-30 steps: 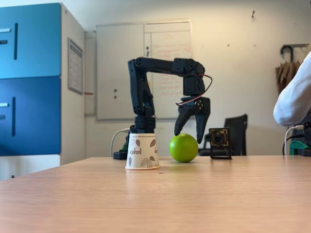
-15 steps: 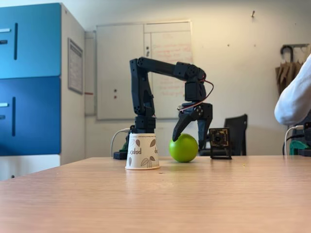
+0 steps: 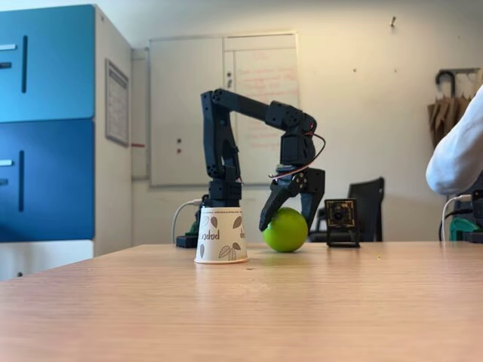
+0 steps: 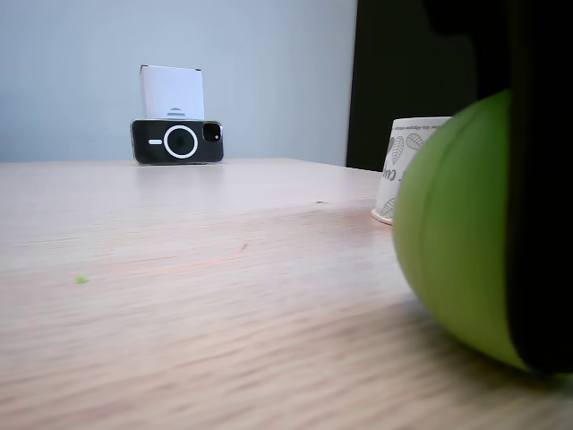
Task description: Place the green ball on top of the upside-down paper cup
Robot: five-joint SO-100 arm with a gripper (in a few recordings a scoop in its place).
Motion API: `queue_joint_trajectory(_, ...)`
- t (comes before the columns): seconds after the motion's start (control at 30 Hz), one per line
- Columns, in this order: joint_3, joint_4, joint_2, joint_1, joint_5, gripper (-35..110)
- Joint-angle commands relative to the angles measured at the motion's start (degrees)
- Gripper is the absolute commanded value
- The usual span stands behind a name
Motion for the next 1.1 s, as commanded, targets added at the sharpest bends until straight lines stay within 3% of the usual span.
queue_joint_trajectory(0.0, 0.09, -0.70, 0.53, 0.70, 0.35, 33)
queue_joint_trajectory(0.53, -0.97, 3.69, 10.11, 1.93, 0.09, 23)
queue_joint_trajectory(1.07, -26.37, 29.71, 16.61, 5.80, -0.09, 21)
